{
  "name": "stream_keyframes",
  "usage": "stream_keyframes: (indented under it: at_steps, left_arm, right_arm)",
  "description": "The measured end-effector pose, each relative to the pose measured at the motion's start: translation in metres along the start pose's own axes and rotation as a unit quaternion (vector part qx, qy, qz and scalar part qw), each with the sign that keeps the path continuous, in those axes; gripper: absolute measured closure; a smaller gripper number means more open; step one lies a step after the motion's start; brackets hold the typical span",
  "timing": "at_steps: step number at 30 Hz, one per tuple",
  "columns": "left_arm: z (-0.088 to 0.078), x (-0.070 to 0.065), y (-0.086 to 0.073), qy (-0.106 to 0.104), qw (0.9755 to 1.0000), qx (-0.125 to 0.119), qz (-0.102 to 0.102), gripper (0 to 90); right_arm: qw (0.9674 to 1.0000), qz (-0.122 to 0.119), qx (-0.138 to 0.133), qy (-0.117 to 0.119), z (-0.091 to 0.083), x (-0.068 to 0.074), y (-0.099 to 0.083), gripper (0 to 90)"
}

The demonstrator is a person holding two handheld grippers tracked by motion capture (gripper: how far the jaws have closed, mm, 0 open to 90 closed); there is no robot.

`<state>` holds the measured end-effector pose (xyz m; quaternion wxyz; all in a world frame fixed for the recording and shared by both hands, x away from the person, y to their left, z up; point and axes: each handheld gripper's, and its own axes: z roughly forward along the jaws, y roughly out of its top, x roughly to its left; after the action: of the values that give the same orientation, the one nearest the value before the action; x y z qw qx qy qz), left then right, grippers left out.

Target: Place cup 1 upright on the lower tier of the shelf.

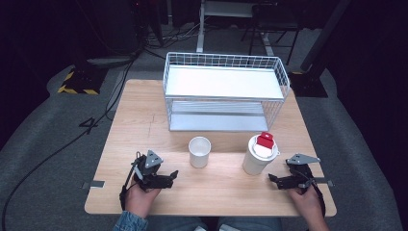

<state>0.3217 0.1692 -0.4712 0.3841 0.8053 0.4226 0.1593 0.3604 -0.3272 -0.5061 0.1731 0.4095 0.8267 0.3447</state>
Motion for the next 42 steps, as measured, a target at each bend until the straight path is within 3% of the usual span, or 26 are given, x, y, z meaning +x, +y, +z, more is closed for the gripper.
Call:
stream_keyframes:
  at_steps: [2, 4, 10, 11, 18, 22, 25, 32, 38, 42]
  left_arm:
    - [-0.001, -0.004, 0.003, -0.004, 0.9998, -0.011, 0.014, 11.2]
    - [-0.002, -0.006, 0.004, -0.008, 0.9996, -0.022, 0.015, 11.3]
    - [0.002, -0.01, 0.006, -0.014, 0.9979, -0.063, 0.008, 11.5]
    - [0.006, -0.011, 0.008, -0.025, 0.9969, -0.075, -0.002, 11.9]
    - [0.018, -0.015, 0.015, -0.036, 0.9961, -0.081, -0.001, 13.9]
    - [0.027, -0.013, 0.02, -0.061, 0.9946, -0.083, -0.015, 14.0]
    - [0.033, -0.015, 0.024, -0.067, 0.994, -0.085, -0.013, 14.0]
    - [0.048, -0.024, 0.034, -0.068, 0.9934, -0.09, 0.019, 14.1]
    - [0.058, -0.026, 0.037, -0.065, 0.9939, -0.087, 0.02, 14.0]
    - [0.062, -0.026, 0.038, -0.069, 0.993, -0.095, 0.013, 14.0]
  right_arm:
    - [1.0, 0.0, 0.0, 0.0, 0.0, 0.0, 0.0, 0.7]
    - [1.0, 0.0, 0.0, 0.0, 0.0, 0.0, 0.0, 0.7]
    - [1.0, 0.001, -0.001, -0.001, 0.0, 0.0, 0.0, 0.9]
    - [1.0, 0.001, -0.001, -0.001, 0.0, 0.0, 0.0, 1.0]
    - [1.0, 0.001, -0.001, -0.001, 0.0, 0.001, 0.0, 1.0]
    - [1.0, 0.002, 0.0, -0.004, 0.0, 0.001, 0.0, 1.1]
    - [1.0, 0.001, 0.0, -0.005, 0.0, 0.001, 0.0, 1.1]
    - [1.0, 0.003, 0.0, -0.006, 0.0, 0.001, 0.0, 1.2]
    - [1.0, 0.004, 0.0, -0.008, 0.0, 0.002, 0.0, 1.2]
    - [1.0, 0.004, 0.0, -0.008, 0.0, 0.002, 0.0, 1.2]
